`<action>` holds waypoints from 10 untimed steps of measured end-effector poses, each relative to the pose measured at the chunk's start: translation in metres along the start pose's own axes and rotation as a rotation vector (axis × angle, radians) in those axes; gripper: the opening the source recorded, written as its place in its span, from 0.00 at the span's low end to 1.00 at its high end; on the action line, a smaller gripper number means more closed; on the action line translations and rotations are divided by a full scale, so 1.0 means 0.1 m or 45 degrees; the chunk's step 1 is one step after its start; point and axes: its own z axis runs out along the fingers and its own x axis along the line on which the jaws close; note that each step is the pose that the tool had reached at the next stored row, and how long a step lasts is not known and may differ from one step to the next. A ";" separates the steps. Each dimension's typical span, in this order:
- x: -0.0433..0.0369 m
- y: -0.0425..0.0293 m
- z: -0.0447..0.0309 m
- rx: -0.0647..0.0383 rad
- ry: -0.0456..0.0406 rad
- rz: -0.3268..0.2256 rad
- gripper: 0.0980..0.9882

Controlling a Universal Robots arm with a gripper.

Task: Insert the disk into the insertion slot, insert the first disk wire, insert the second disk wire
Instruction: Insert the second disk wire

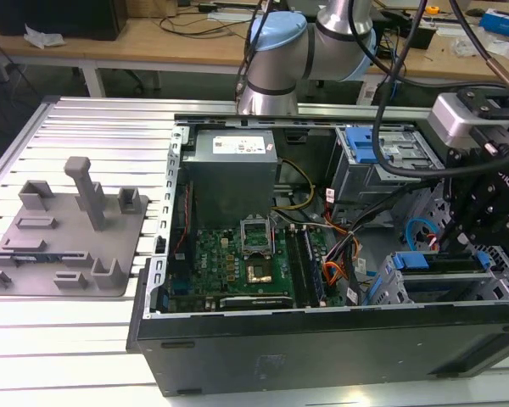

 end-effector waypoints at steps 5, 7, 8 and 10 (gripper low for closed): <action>0.002 -0.004 0.002 0.000 0.000 0.001 0.07; 0.000 -0.004 0.007 0.000 0.000 0.002 0.07; -0.002 -0.004 0.009 0.000 0.000 0.002 0.07; -0.010 -0.004 0.011 0.000 0.000 0.003 0.07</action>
